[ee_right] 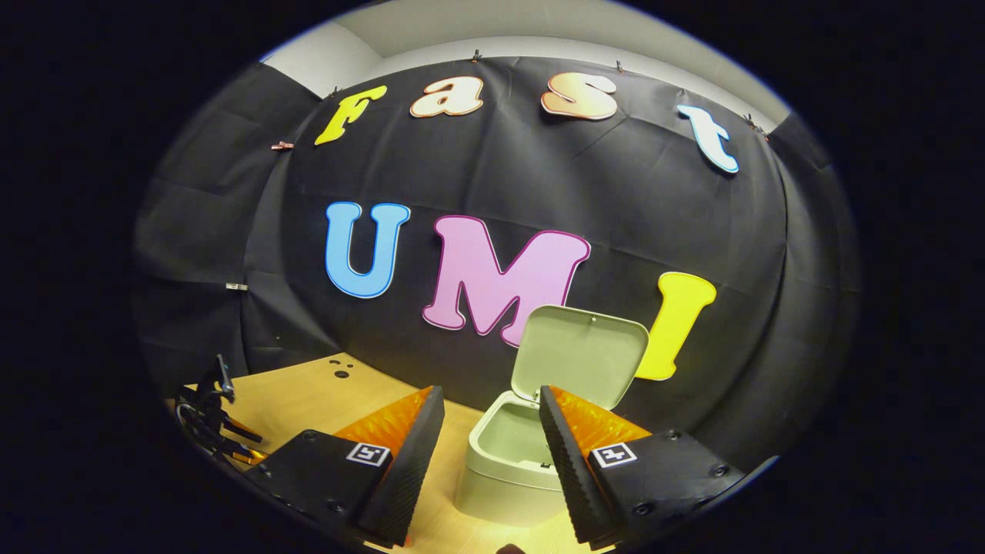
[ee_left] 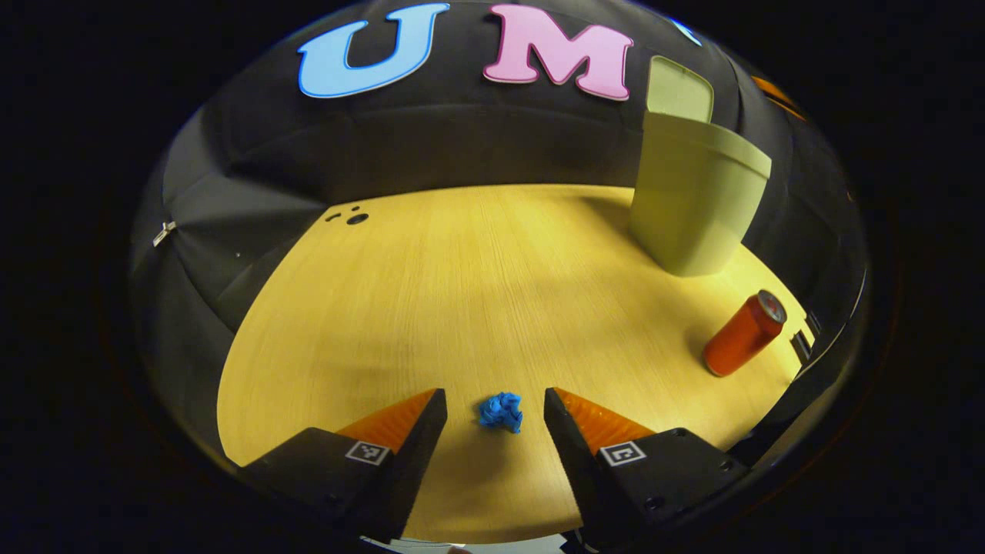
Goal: Press the lid of the desktop garbage bin to open it, pick up the crumpled paper on the desktop and throw it into the bin, then pick up the pop can on the desktop and drop it into the bin, and finally close the garbage bin lid.
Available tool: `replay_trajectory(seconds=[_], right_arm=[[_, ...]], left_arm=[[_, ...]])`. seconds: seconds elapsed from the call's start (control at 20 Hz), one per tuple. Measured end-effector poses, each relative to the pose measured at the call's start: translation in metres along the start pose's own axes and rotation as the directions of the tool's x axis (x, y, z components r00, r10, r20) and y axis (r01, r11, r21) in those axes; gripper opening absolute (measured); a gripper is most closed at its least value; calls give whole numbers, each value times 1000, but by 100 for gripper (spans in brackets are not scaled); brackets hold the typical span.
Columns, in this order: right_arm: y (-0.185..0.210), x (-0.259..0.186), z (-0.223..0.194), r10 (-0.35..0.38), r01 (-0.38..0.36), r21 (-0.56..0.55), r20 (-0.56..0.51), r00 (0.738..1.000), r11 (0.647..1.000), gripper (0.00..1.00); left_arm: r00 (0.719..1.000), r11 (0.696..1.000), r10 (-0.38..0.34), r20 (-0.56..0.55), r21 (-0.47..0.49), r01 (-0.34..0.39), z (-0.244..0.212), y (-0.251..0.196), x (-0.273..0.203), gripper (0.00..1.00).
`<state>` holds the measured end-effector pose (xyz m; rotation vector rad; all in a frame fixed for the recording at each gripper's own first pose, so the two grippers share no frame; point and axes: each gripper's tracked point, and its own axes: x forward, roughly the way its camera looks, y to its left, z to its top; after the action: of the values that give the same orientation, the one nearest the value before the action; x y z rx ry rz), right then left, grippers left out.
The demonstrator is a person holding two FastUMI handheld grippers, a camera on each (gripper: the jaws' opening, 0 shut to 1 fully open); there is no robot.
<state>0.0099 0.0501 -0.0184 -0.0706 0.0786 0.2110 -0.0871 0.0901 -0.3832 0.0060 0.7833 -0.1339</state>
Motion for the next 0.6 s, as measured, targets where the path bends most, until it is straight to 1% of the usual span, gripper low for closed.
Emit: replay_trajectory(seconds=[0.05,0.1,0.25,0.4,0.55,0.6], right_arm=[[1,-2,-3,1,-1,5,-9,1000,1000,80],[2,-4,-6,3,-3,13,-17,1000,1000,80],[6,-9,-17,6,-5,32,-48,999,999,80],[8,-14,-23,9,-7,27,-68,998,1000,80],[10,-16,-25,15,-13,29,-76,997,999,80],[10,-18,-28,15,-12,31,-82,997,999,80]], left_arm=[[1000,1000,3,-19,9,-3,-5,-1,4,79],[999,1000,8,-36,20,-8,-10,0,10,77],[998,999,6,-63,36,-4,-18,-1,23,76],[996,999,13,-93,43,-9,-24,1,30,73],[995,999,13,-95,42,-9,-23,0,33,60],[995,999,10,-100,40,-6,-24,1,36,58]])
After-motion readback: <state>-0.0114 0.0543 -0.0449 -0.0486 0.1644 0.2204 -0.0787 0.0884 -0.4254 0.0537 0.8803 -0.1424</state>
